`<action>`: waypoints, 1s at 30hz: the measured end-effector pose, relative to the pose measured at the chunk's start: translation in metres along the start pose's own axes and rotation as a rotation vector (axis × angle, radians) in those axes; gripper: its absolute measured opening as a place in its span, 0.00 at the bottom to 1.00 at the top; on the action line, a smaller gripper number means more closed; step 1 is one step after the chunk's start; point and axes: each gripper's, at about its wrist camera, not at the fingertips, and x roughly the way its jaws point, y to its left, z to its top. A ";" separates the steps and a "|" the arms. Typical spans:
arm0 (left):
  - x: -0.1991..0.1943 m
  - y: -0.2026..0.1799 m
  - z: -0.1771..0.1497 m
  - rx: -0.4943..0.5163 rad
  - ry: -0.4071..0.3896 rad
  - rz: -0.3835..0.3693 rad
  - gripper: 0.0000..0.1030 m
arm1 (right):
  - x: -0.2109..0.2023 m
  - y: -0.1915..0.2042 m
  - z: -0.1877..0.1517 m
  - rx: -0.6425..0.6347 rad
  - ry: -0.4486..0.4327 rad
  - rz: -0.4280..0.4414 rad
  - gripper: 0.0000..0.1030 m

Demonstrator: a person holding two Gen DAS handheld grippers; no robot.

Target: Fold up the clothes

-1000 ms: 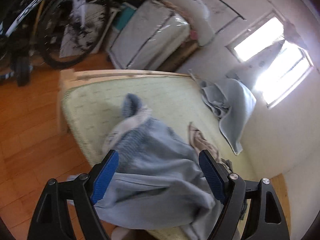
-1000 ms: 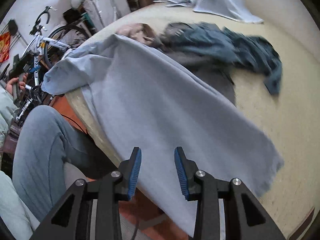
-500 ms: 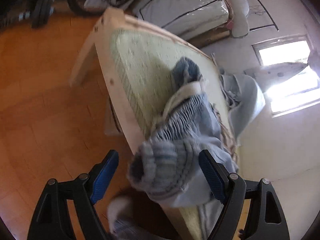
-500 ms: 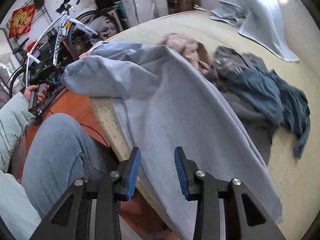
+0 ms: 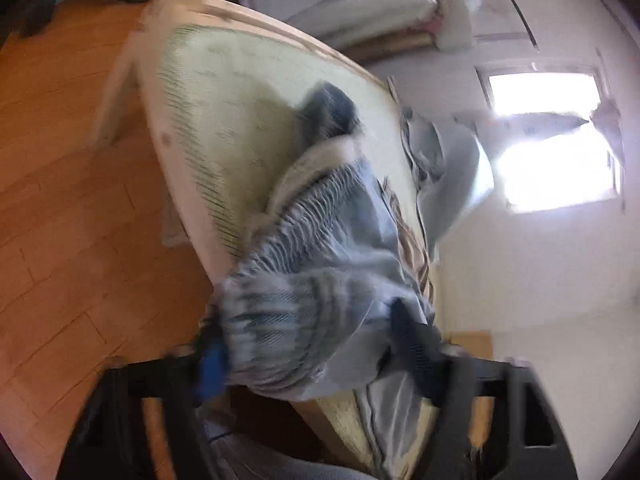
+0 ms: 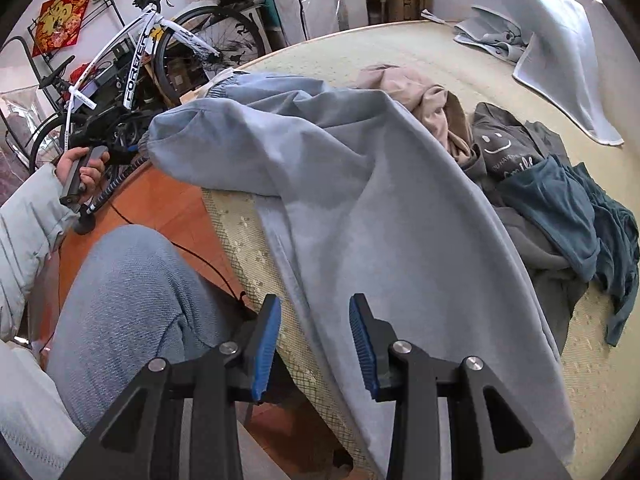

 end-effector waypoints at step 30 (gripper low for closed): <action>-0.042 -0.119 -0.038 0.697 -0.036 0.061 0.07 | 0.164 0.266 0.285 -1.058 0.218 0.368 0.63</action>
